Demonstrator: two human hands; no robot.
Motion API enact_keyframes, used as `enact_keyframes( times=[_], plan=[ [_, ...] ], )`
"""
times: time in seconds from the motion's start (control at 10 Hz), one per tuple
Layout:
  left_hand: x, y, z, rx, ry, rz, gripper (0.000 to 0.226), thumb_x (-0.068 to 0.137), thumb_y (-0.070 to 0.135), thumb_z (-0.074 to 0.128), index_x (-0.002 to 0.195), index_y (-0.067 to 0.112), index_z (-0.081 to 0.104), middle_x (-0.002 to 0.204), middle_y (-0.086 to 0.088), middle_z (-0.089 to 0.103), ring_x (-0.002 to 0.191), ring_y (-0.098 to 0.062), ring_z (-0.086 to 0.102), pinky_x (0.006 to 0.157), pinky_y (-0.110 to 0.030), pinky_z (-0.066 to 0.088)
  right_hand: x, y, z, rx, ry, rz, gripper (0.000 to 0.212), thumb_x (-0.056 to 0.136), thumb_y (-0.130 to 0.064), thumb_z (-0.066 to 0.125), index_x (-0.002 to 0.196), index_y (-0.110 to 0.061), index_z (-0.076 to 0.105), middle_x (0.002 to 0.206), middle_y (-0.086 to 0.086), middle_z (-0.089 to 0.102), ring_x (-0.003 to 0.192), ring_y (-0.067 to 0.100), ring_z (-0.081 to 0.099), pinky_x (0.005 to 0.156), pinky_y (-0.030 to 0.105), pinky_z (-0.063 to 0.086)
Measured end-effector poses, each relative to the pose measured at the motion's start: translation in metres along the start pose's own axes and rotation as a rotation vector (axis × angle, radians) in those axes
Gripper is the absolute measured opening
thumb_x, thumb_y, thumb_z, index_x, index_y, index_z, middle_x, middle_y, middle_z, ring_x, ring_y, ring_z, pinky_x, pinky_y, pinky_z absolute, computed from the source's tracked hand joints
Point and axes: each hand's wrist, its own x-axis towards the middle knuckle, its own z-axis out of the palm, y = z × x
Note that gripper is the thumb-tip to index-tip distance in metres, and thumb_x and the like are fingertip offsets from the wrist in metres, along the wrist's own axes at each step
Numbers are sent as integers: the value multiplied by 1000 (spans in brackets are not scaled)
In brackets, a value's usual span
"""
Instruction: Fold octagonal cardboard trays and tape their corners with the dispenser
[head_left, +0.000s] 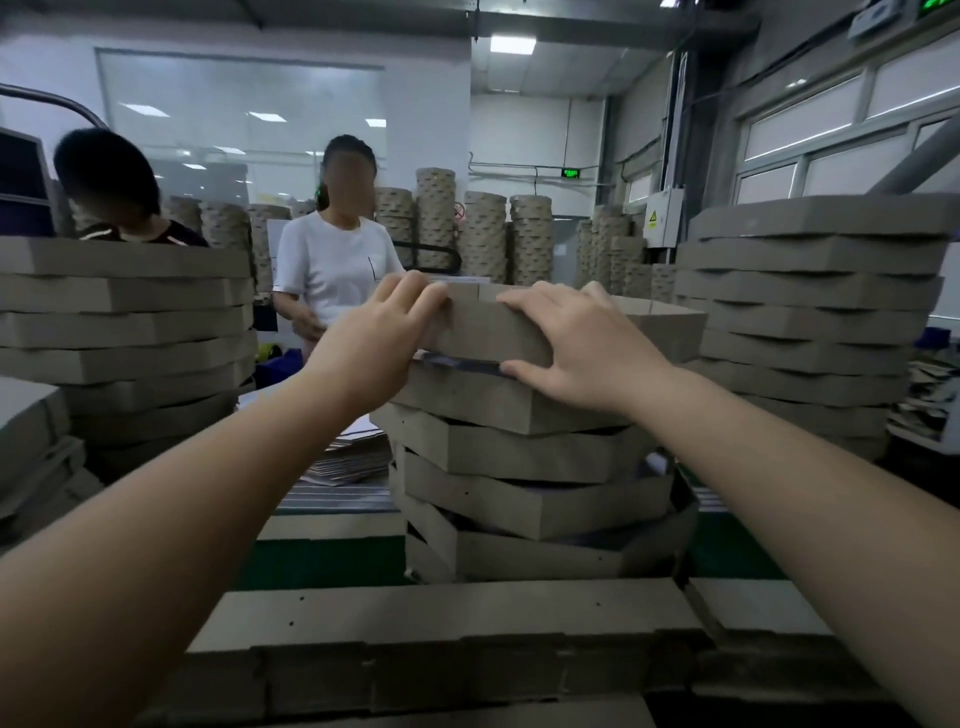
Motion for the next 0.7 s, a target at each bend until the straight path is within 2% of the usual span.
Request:
enact_keyframes(
  times=[0.1, 0.2, 0.3, 0.4, 0.5, 0.6, 0.7],
  plan=[
    [-13, 0, -1, 18, -75, -46, 77, 69, -12, 63, 139, 6, 38, 137, -12, 42, 127, -31, 39, 56, -30, 39, -5, -10, 0, 3, -84, 14, 61, 93, -47, 54, 145, -21, 37, 133, 0, 51, 123, 20, 45, 99, 36, 27],
    [-20, 10, -7, -23, -147, -118, 87, 80, -6, 57, 153, 13, 14, 156, -3, 23, 143, -21, 23, 78, -28, 47, -10, -19, -7, -22, -144, 66, 66, 95, -49, 48, 151, -21, 26, 141, -1, 44, 129, 19, 37, 105, 37, 21],
    [-25, 23, -27, -112, -132, -125, 73, 94, 6, 49, 155, 21, 11, 161, 2, 17, 148, -16, 14, 105, -31, 37, -17, -29, -26, 23, -91, 58, 61, 96, -43, 49, 150, -21, 30, 147, -2, 41, 136, 19, 33, 111, 38, 18],
    [-41, 40, -68, -217, -7, -69, 54, 100, 14, 43, 152, 19, 28, 157, -2, 29, 147, -18, 21, 112, -36, 31, -34, -51, -61, 141, -20, 22, 53, 96, -35, 53, 145, -19, 41, 146, -2, 45, 137, 18, 36, 113, 37, 23],
    [-68, 65, -121, -318, 159, -43, 45, 99, 11, 49, 144, 12, 45, 147, -6, 46, 140, -23, 37, 108, -38, 37, -63, -79, -108, 279, 43, 4, 45, 96, -27, 58, 139, -15, 50, 141, -1, 50, 134, 16, 41, 113, 39, 29],
    [-108, 94, -176, -437, 297, -56, 38, 98, 11, 51, 136, 9, 54, 135, -6, 57, 127, -23, 52, 101, -34, 44, -102, -113, -164, 460, 186, 60, 35, 95, -18, 60, 129, -12, 59, 132, -2, 56, 127, 10, 48, 109, 31, 36],
    [-159, 118, -226, -562, 369, -127, 36, 96, 10, 52, 131, 8, 57, 126, -4, 61, 112, -19, 60, 93, -26, 49, -147, -140, -230, 612, 335, 98, 30, 96, -20, 52, 124, -16, 59, 127, -4, 59, 122, 6, 52, 99, 22, 45]
  ],
)
